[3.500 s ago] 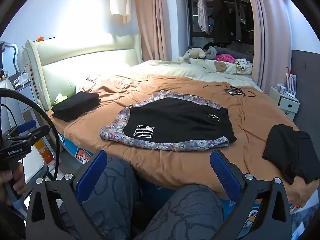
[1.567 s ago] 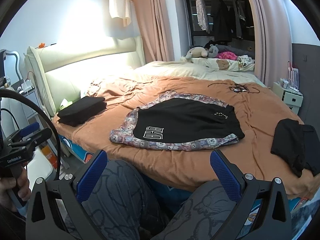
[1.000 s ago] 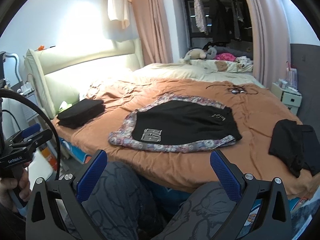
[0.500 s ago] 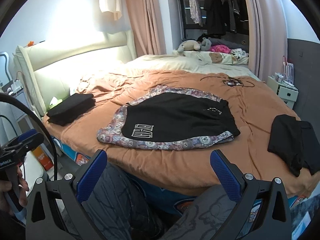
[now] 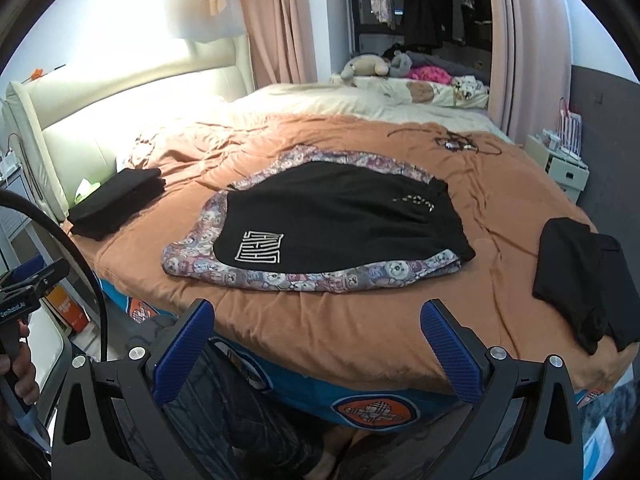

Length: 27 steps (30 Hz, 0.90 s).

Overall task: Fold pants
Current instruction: 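Move both tools toward the hem of the black print-lined shorts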

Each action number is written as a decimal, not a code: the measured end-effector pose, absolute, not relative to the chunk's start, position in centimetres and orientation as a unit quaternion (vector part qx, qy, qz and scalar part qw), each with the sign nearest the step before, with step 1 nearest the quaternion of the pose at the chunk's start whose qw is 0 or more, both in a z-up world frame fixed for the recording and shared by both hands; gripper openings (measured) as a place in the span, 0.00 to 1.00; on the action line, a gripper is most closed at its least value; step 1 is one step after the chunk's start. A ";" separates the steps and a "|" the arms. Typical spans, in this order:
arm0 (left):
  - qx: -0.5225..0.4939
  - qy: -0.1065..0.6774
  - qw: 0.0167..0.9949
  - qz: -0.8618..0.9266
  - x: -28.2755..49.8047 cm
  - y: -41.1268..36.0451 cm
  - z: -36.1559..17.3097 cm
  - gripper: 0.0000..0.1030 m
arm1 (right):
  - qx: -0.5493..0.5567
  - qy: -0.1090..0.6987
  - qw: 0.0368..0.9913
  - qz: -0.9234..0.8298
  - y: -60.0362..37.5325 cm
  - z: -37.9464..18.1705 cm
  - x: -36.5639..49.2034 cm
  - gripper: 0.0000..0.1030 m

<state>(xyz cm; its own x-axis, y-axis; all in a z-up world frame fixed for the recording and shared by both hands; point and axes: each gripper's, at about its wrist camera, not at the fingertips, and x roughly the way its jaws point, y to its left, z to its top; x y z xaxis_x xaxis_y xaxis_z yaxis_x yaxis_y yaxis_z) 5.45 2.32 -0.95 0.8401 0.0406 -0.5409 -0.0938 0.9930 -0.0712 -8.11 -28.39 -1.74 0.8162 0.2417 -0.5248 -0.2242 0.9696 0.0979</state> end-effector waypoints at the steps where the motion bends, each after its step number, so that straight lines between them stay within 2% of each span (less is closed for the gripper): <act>1: -0.039 0.289 0.956 0.042 6.1 2.4 -1.3 1.00 | 0.013 0.281 0.952 0.122 -28.5 -1.7 -7.6 1.00; 6: -0.019 0.314 0.947 0.060 8.5 2.3 -2.3 1.00 | 0.004 0.301 0.946 0.118 -28.8 -2.0 -5.2 1.00; 16: -0.040 0.379 0.924 0.046 13.2 3.0 -5.2 1.00 | 0.031 0.332 0.935 0.124 -30.4 -3.1 0.0 1.00; 27: -0.028 0.412 0.910 0.047 17.0 1.7 -7.4 1.00 | 0.086 0.352 0.927 0.094 -33.6 -5.4 4.3 1.00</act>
<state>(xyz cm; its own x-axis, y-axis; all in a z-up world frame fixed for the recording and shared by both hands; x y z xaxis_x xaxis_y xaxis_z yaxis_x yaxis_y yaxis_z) 17.05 1.74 -7.45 0.6567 0.0622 -0.7516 -0.1084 0.9940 -0.0124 4.27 -33.58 -5.36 0.7345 0.2343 -0.6369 -0.1139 0.9677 0.2247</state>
